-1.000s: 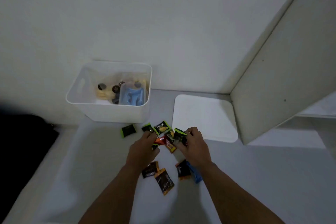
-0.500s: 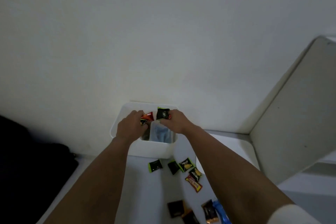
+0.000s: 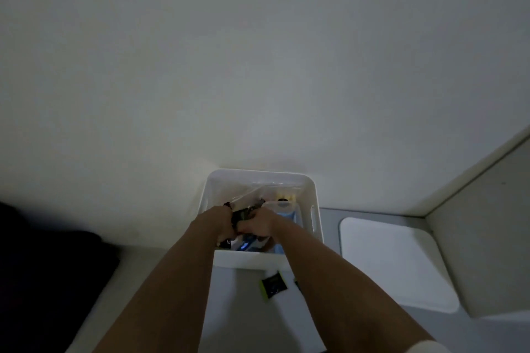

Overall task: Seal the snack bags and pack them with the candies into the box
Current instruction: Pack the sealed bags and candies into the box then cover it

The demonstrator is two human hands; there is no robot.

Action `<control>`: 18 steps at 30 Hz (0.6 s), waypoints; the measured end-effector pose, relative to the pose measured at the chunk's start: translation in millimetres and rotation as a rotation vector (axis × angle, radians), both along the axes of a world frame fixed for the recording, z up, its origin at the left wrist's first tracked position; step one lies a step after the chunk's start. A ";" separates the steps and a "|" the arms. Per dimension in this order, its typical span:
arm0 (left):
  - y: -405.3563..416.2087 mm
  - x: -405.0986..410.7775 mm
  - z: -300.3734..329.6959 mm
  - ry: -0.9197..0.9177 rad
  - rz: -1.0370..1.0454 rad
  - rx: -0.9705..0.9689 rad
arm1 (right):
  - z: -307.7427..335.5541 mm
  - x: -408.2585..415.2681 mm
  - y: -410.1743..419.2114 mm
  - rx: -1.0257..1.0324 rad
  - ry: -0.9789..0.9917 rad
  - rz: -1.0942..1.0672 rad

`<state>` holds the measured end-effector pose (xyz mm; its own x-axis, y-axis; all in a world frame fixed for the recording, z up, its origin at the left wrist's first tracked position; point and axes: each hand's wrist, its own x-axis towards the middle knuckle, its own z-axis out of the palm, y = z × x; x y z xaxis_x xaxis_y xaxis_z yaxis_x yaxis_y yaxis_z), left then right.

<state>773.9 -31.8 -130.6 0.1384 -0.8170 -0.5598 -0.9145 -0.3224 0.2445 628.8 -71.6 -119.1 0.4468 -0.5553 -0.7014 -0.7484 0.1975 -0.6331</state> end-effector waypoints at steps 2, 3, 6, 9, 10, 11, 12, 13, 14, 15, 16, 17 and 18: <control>-1.4 -1.7 -2.3 -0.050 -0.013 -0.002 | 3.2 -3.1 -0.6 -0.013 0.039 -0.038; -1.7 -2.0 -1.2 -0.080 -0.013 -0.017 | 6.8 -7.1 -1.1 -0.023 0.042 -0.039; -0.1 -4.4 6.8 -0.143 0.026 -0.094 | 17.3 -25.9 -5.5 -0.087 -0.011 -0.108; 4.1 -19.2 20.7 -0.184 0.084 -0.227 | 27.0 -51.8 -9.8 -0.215 -0.136 -0.257; 6.8 -27.7 27.9 -0.197 0.101 -0.286 | 30.0 -63.7 -10.8 -0.300 -0.167 -0.292; 9.6 -38.0 34.9 -0.209 0.115 -0.350 | 34.0 -77.7 -10.0 -0.390 -0.179 -0.315; 13.8 -49.4 41.5 -0.209 0.131 -0.416 | 37.2 -94.0 -7.0 -0.468 -0.174 -0.329; 18.7 -62.7 47.6 -0.191 0.145 -0.476 | 43.3 -112.1 -1.2 -0.537 -0.166 -0.340; 25.1 -77.0 52.2 -0.164 0.159 -0.526 | 48.2 -131.4 5.8 -0.593 -0.162 -0.354; 34.0 -92.0 54.6 -0.125 0.163 -0.571 | 50.5 -152.3 13.2 -0.635 -0.162 -0.368; 44.0 -106.1 53.1 -0.077 0.159 -0.612 | 49.8 -174.2 21.3 -0.661 -0.161 -0.382; 55.4 -120.2 48.2 -0.025 0.152 -0.650 | 45.9 -196.7 29.8 -0.674 -0.150 -0.393; 68.4 -133.7 38.3 0.026 0.140 -0.682 | 39.3 -220.2 39.5 -0.684 -0.137 -0.402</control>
